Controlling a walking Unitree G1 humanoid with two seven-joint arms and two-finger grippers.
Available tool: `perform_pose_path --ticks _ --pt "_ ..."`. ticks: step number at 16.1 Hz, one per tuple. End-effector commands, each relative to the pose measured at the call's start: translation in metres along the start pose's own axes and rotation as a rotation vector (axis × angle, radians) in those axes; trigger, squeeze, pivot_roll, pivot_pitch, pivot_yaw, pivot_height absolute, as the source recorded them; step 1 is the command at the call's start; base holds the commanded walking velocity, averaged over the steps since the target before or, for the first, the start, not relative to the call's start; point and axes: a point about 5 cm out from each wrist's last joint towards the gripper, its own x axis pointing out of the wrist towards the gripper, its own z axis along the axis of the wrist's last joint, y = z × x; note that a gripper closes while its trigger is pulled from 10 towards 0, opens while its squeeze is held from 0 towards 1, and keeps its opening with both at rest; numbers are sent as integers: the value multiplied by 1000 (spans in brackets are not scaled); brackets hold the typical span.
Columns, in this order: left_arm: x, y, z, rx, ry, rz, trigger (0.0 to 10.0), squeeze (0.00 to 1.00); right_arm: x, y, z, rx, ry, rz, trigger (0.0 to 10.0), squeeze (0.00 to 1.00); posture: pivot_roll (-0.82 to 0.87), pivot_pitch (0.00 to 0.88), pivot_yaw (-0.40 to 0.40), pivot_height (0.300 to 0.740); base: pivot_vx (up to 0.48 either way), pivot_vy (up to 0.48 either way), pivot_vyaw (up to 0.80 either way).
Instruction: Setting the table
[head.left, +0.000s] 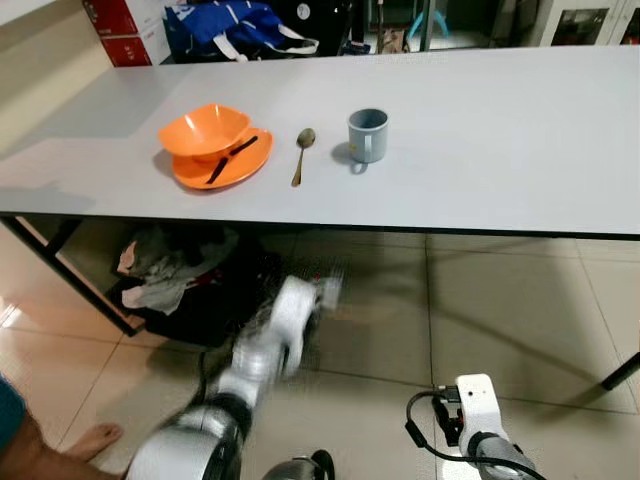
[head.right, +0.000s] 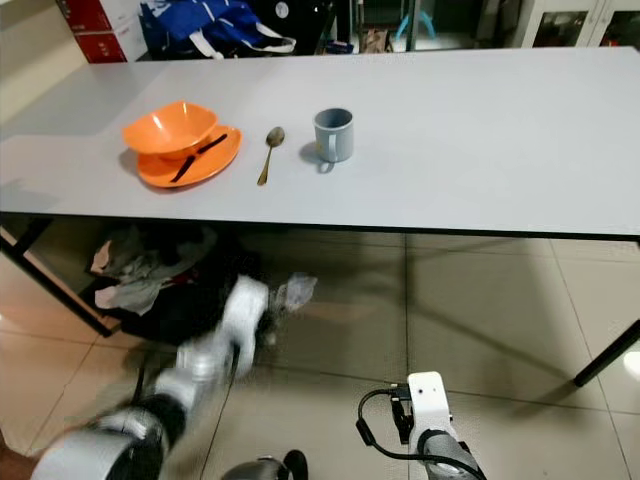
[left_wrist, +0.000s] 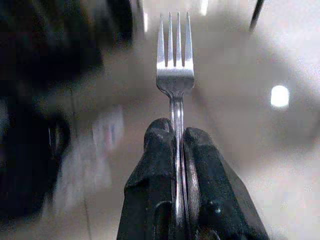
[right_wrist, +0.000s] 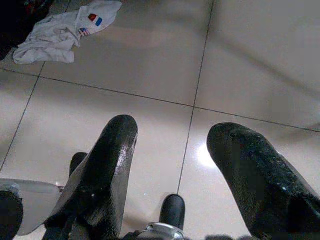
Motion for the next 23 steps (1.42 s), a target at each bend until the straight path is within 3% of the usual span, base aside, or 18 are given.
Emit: perform_pose_path --ticks 1,2,4,5,6,7,11,12,13,17,23 --pt "3 1 30 16 -161 -8 10000 0 -1 1 3 -15 -39 -5 10000 0 -67 0 133 740 356 322 0" --pt "3 -4 49 47 -271 -24 10000 0 0 0 9 -33 -85 -6 10000 0 -56 0 128 740 352 326 0" --pt "-8 -12 100 117 -533 -39 10000 0 -3 -4 61 -86 -428 -11 10000 0 -49 0 127 740 356 322 0" --pt "-12 -11 110 120 -579 -38 10000 0 -9 -3 81 -101 -542 -8 10000 0 -50 0 127 740 360 315 0" --pt "-22 -11 131 112 -672 -36 10000 0 -41 -1 136 -112 -817 -10 10000 0 -56 0 128 740 356 319 0" --pt "-27 -11 140 104 -706 -24 10000 0 -64 -2 162 -111 -916 -15 10000 0 -63 0 129 740 356 319 0" --pt "-33 -12 148 91 -724 8 10000 0 -88 -5 180 -105 -1010 -42 10000 0 -75 0 128 740 150 153 0" --pt "-33 -14 148 107 -691 23 10000 0 -101 -2 192 -86 -1015 -45 10000 0 -77 0 130 740 0 0 0" --pt "-32 -15 146 90 -681 19 10000 0 -104 -1 197 -82 -1011 -48 10000 0 -77 0 130 740 0 0 0" --pt "-24 -8 134 64 -592 47 10000 0 -100 -2 202 -39 -990 -63 10000 0 -73 0 133 740 0 0 0" --pt "-16 -6 135 65 -556 60 10000 0 -99 3 206 -19 -965 -41 10000 0 -70 0 131 740 0 0 0"
